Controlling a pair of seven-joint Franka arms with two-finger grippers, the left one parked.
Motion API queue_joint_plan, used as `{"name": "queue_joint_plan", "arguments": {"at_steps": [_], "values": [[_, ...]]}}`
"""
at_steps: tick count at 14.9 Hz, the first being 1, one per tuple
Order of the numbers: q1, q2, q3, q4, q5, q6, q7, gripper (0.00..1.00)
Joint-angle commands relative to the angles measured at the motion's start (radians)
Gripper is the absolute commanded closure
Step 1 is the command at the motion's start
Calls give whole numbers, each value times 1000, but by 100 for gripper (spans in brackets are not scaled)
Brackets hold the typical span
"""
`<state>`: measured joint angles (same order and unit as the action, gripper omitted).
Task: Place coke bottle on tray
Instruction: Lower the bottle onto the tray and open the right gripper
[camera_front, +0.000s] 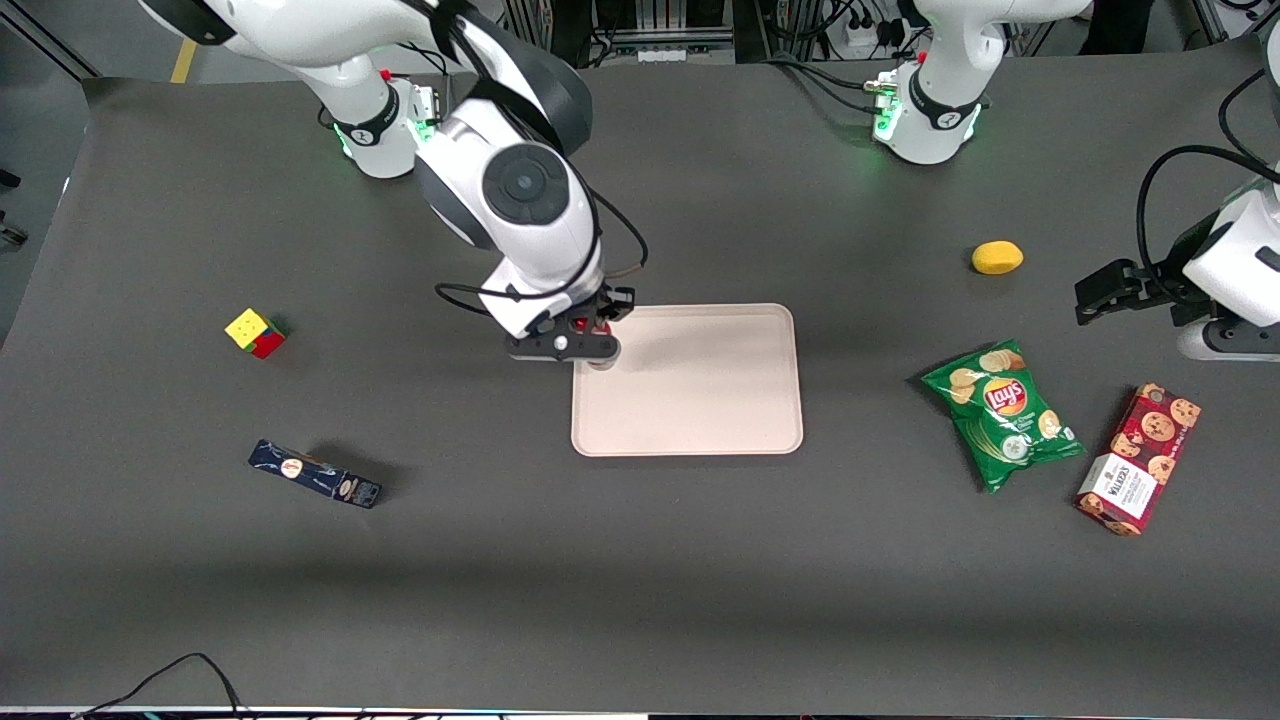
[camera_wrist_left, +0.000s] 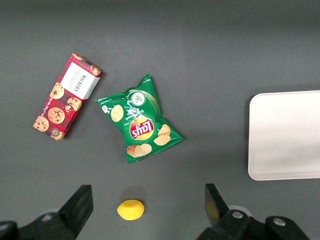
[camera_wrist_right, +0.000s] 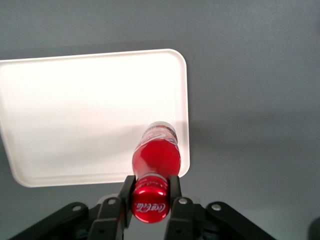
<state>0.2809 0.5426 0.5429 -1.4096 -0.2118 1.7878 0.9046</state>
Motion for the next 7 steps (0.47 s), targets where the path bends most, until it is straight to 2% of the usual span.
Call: {"name": "queue_joint_plan", "arguments": {"at_steps": [1,6,7], "values": [[20,85,-5,57,-64,37,43,100],[20,120,-8,41,-70,100,45,100],[12,122,-8,23,-89,113,45,100]]}}
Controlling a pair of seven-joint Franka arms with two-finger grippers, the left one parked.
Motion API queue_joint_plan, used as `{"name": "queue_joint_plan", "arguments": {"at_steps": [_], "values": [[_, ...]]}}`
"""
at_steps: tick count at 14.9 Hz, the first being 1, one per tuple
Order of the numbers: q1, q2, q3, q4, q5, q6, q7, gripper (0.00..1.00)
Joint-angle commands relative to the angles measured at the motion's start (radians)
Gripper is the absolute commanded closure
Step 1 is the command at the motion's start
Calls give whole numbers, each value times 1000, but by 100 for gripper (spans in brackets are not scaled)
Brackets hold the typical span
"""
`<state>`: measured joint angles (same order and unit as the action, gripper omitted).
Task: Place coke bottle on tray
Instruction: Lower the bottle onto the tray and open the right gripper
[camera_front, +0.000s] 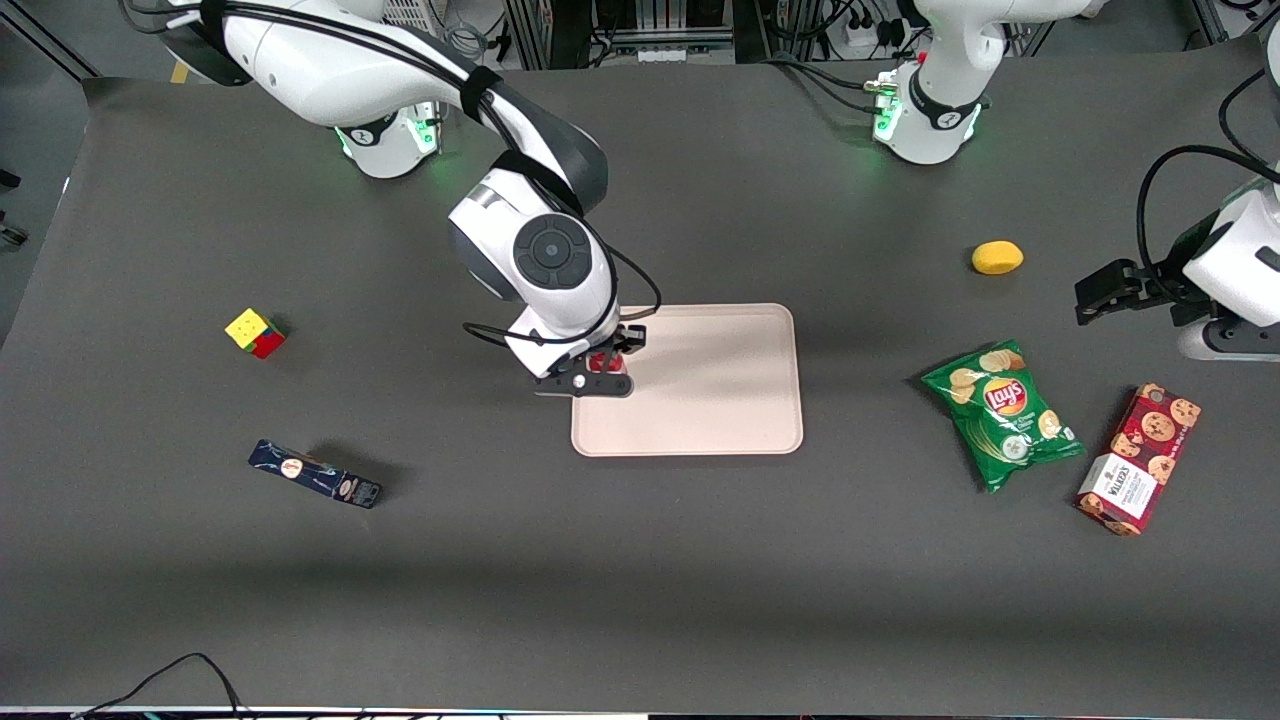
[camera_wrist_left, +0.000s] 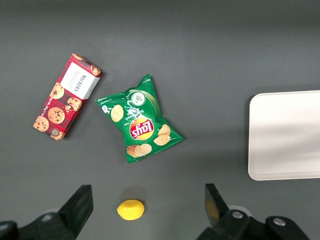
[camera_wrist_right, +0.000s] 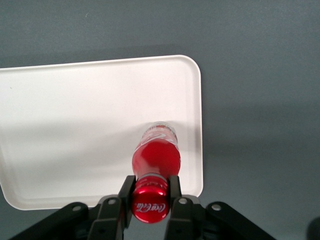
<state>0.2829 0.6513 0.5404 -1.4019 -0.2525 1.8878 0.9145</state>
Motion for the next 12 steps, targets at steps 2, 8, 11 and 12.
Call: {"name": "queue_joint_plan", "arguments": {"at_steps": [2,8,11,12], "values": [[6,14,-5,-12,-62,43,35,100],[6,21,-16,-17,-62,65,35,78],[4,21,-16,-17,-62,65,35,15],[4,21,-16,-17,-62,65,35,0]]}}
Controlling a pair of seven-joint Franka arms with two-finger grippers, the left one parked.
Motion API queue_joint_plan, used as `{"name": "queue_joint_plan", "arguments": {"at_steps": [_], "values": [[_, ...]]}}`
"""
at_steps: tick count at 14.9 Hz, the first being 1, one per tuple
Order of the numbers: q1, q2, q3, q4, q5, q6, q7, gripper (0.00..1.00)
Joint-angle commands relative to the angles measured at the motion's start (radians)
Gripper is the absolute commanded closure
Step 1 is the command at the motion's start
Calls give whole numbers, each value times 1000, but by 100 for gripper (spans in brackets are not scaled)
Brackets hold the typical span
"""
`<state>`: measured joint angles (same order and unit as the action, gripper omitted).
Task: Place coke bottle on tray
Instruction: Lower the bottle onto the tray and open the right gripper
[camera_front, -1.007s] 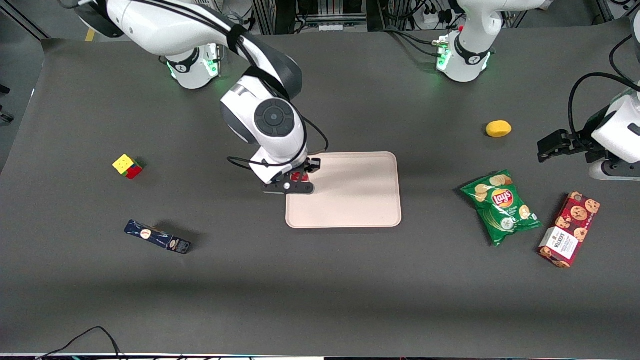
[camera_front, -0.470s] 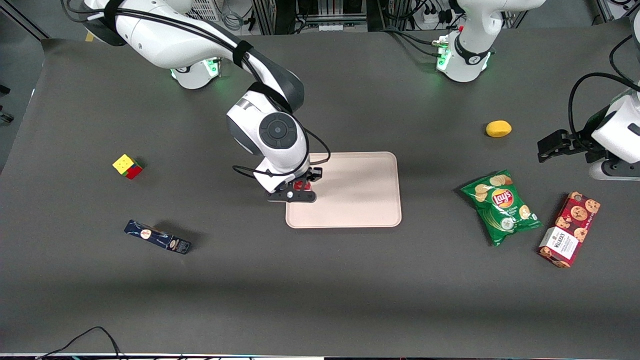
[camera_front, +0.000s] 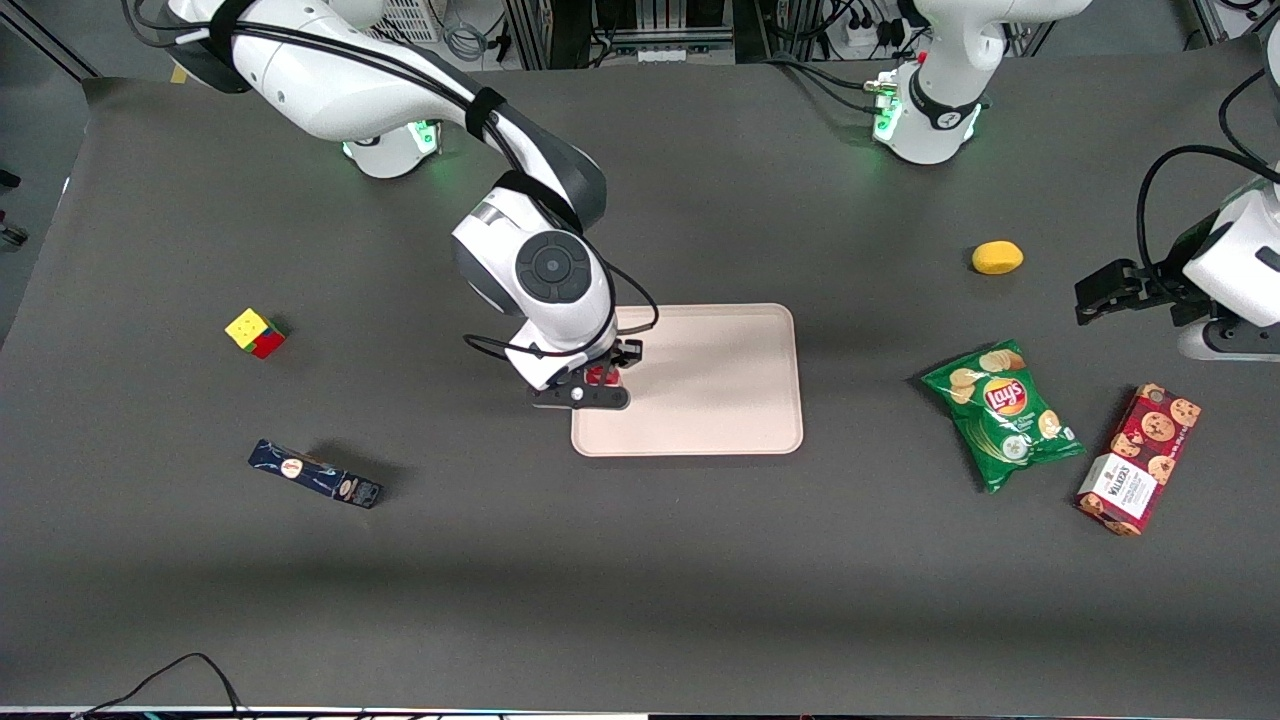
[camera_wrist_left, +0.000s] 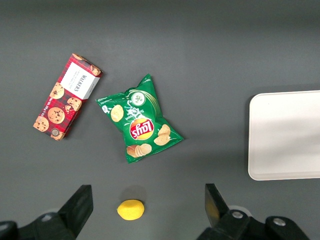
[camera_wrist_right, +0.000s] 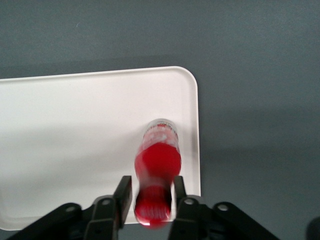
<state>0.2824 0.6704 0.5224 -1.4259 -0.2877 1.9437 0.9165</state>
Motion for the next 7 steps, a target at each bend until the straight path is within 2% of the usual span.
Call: {"name": "queue_joint_plan", "arguments": {"at_steps": [1,4,7], "values": [[4,2,2,7,-27,9,33,0],[-8,-18,2,10,-19,6,36,0],[-98,-121,16,5,8,-40,18,0]]}}
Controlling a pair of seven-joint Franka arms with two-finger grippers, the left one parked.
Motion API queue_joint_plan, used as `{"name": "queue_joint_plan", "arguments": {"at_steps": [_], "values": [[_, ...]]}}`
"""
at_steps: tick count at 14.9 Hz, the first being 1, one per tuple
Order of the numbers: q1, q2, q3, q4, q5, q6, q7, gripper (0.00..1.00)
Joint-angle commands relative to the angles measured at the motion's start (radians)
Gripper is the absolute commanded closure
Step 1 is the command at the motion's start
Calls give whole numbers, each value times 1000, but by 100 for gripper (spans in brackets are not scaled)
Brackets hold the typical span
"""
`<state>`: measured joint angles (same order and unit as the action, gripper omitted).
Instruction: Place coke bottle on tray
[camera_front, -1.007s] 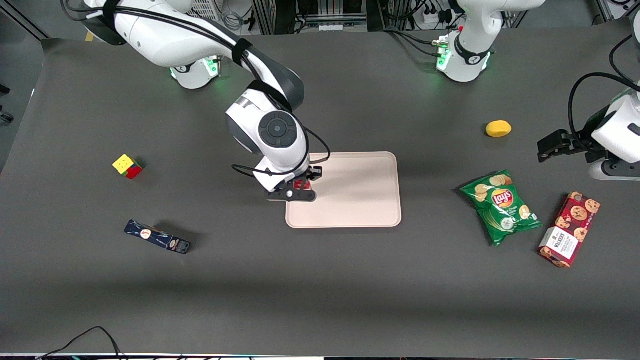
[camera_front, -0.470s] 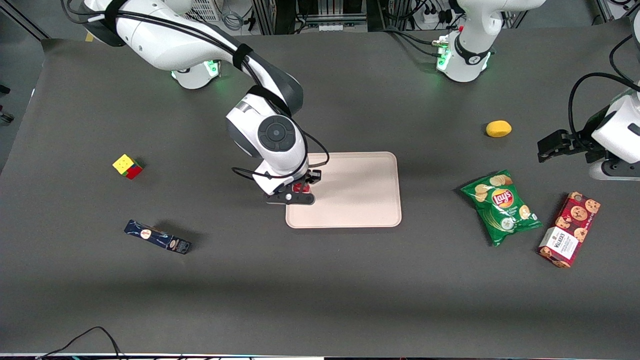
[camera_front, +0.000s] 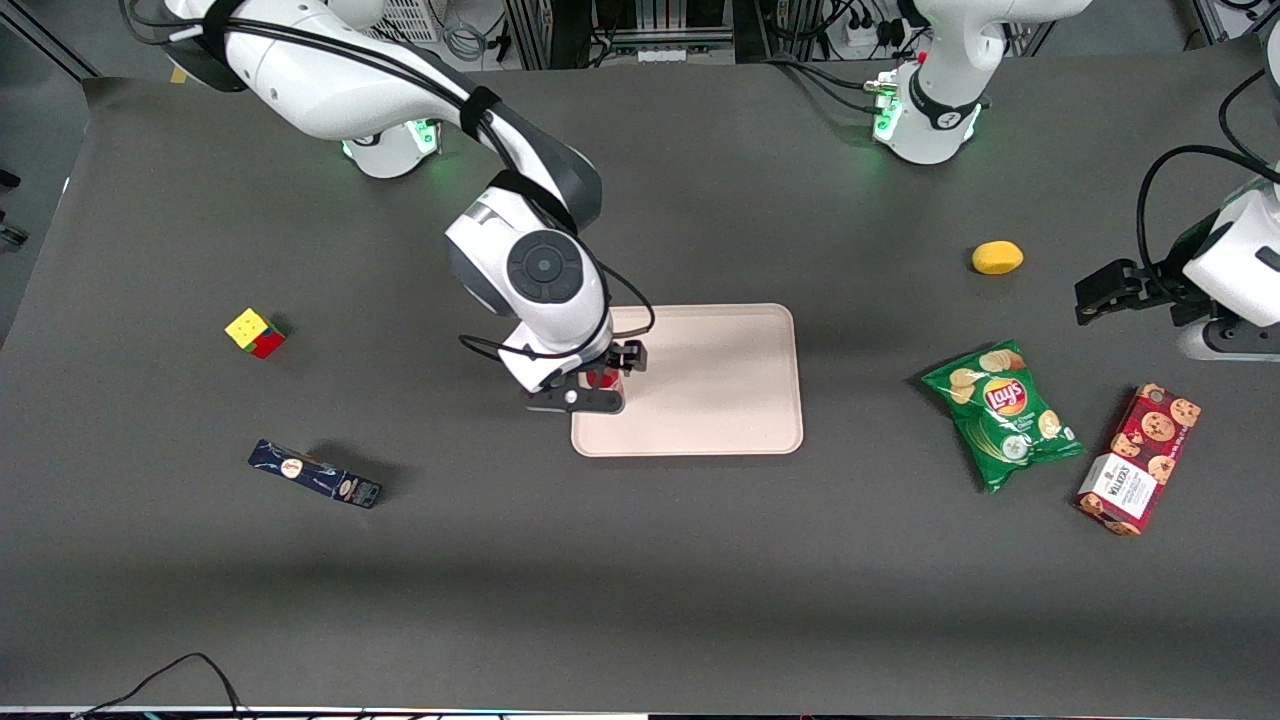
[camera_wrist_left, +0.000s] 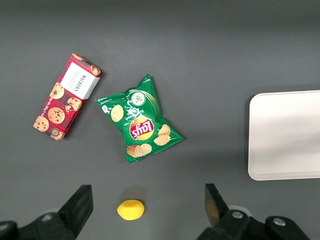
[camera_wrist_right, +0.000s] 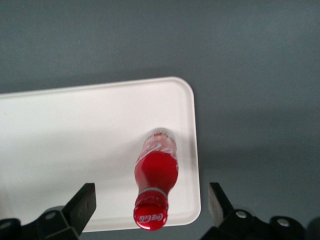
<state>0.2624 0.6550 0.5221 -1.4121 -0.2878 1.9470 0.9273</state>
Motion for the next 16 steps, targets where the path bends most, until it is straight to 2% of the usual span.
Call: {"name": "queue_joint_plan", "arguments": {"at_steps": [1,3,5,7,9,12,14,16], "values": [[-109,-142,16,-7,44,-77,-14,0],[-187,-230,16,-37,82,-117,-115,0],[-271,-341,13,-132,91,-84,-194,0],[-336,-452,-8,-223,169,-45,-305,0],[-347,-562,-104,-312,229,-40,-430,0],[-350,-728,-259,-462,375,-20,-621,0],[-354,-808,-297,-516,383,-43,-659,0],[-373,-854,-333,-525,381,-135,-746,0]]}}
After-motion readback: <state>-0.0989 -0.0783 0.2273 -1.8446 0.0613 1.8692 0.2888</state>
